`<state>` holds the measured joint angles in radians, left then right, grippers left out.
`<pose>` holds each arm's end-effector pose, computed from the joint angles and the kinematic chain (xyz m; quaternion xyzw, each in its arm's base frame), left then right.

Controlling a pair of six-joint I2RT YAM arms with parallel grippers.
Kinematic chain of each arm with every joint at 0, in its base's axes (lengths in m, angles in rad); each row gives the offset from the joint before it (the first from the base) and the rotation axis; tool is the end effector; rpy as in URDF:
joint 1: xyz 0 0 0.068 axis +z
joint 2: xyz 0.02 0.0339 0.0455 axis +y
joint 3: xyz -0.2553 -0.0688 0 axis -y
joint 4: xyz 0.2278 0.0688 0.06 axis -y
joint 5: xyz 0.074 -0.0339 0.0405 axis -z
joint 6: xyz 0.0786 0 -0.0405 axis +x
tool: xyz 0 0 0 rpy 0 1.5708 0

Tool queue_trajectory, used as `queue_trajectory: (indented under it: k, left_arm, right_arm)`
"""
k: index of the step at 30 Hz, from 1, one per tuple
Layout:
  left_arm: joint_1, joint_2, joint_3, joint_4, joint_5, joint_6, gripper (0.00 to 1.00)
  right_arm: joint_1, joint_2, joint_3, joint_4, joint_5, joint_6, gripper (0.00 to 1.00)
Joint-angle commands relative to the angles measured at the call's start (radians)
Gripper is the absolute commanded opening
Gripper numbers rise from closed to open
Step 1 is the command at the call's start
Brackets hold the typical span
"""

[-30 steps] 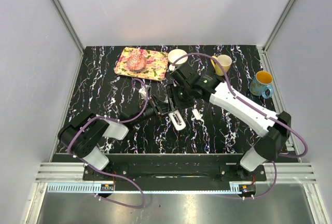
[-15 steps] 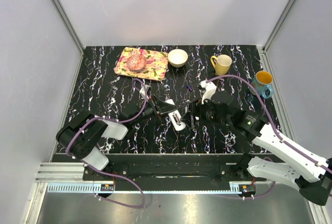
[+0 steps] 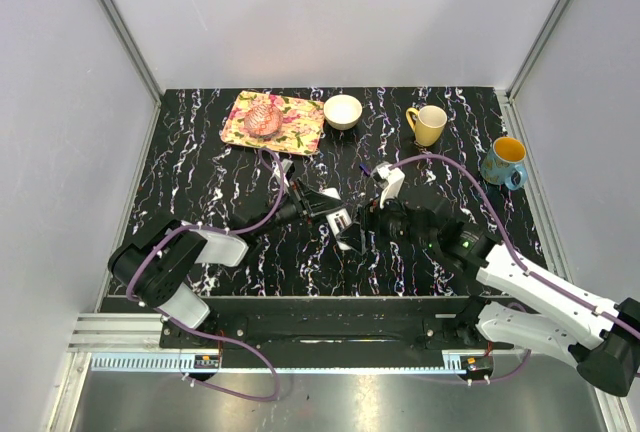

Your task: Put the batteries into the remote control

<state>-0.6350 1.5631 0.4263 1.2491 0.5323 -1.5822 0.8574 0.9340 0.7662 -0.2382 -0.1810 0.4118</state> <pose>0.2252 -0.2155 0.2032 -0.1187 0.6615 -0.7221 0.1639 0.1476 0.1921 0.2801 -0.2323 0.8002 0.3855 0.3964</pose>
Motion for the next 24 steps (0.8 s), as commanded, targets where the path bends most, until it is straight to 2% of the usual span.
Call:
queue_trajectory:
  k: [1, 13, 24]
  left_arm:
    - [0.001, -0.011, 0.034, 0.415, 0.018, -0.022, 0.00]
    - [0.003, -0.038, 0.023, 0.415, 0.024, -0.021, 0.00]
    - [0.001, -0.041, 0.020, 0.415, 0.020, -0.021, 0.00]
  right_arm:
    - [-0.001, -0.023, 0.002, 0.077, -0.014, -0.024, 0.73]
    - [-0.049, -0.027, -0.016, 0.076, -0.061, -0.024, 0.66]
    - [-0.055, -0.035, -0.033, 0.073, -0.091, -0.024, 0.67]
